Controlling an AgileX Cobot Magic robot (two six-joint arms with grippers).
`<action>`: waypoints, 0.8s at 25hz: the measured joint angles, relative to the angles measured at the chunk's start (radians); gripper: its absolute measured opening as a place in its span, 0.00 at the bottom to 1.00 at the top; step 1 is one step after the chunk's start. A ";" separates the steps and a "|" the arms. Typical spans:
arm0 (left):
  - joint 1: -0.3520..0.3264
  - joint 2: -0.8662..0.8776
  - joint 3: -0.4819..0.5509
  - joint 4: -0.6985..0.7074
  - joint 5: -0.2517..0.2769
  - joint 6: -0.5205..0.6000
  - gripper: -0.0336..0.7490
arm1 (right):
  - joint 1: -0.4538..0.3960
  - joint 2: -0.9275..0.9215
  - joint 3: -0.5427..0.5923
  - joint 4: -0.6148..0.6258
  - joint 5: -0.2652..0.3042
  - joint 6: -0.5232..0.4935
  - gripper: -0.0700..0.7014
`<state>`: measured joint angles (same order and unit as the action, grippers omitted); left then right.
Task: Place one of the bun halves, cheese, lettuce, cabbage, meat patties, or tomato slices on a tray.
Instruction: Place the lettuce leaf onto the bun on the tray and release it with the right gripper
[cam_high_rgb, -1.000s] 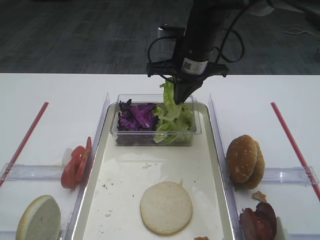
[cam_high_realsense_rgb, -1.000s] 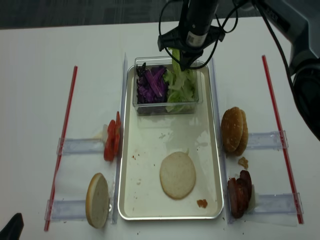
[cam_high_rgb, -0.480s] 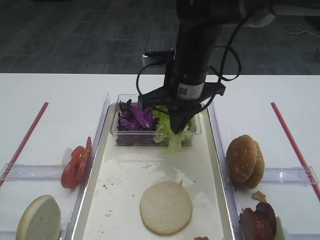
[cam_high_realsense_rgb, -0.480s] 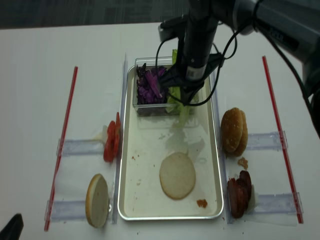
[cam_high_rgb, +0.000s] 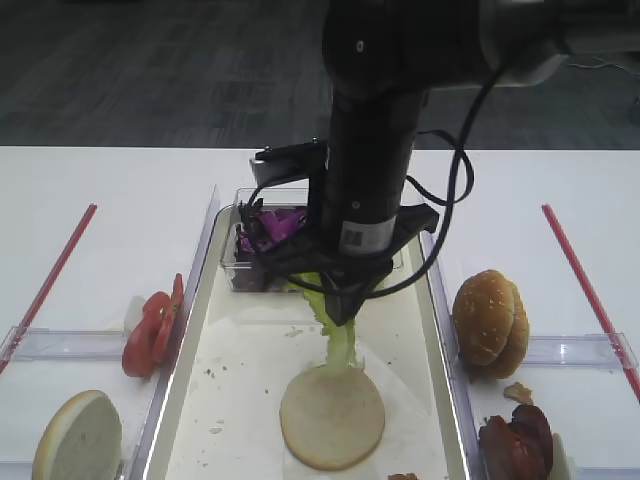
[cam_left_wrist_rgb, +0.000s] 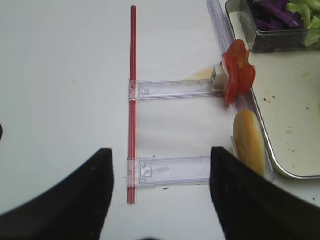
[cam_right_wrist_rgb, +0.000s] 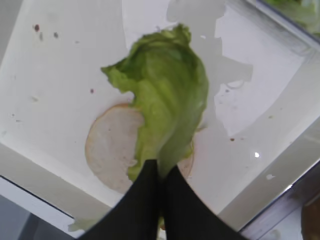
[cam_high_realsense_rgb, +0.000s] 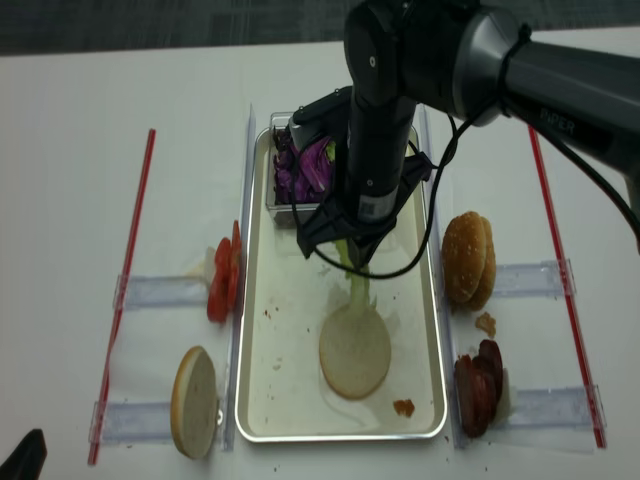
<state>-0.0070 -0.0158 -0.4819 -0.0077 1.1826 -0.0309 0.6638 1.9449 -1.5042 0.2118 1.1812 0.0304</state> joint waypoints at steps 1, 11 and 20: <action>0.000 0.000 0.000 0.000 0.000 0.000 0.55 | 0.006 -0.012 0.023 0.000 -0.017 0.000 0.17; 0.000 0.000 0.000 0.000 0.000 0.000 0.55 | 0.033 -0.095 0.225 0.083 -0.159 -0.030 0.17; 0.000 0.000 0.000 0.000 0.000 0.000 0.55 | 0.059 -0.120 0.337 0.117 -0.239 -0.059 0.17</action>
<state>-0.0070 -0.0158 -0.4819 -0.0077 1.1826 -0.0309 0.7231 1.8251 -1.1667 0.3288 0.9422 -0.0285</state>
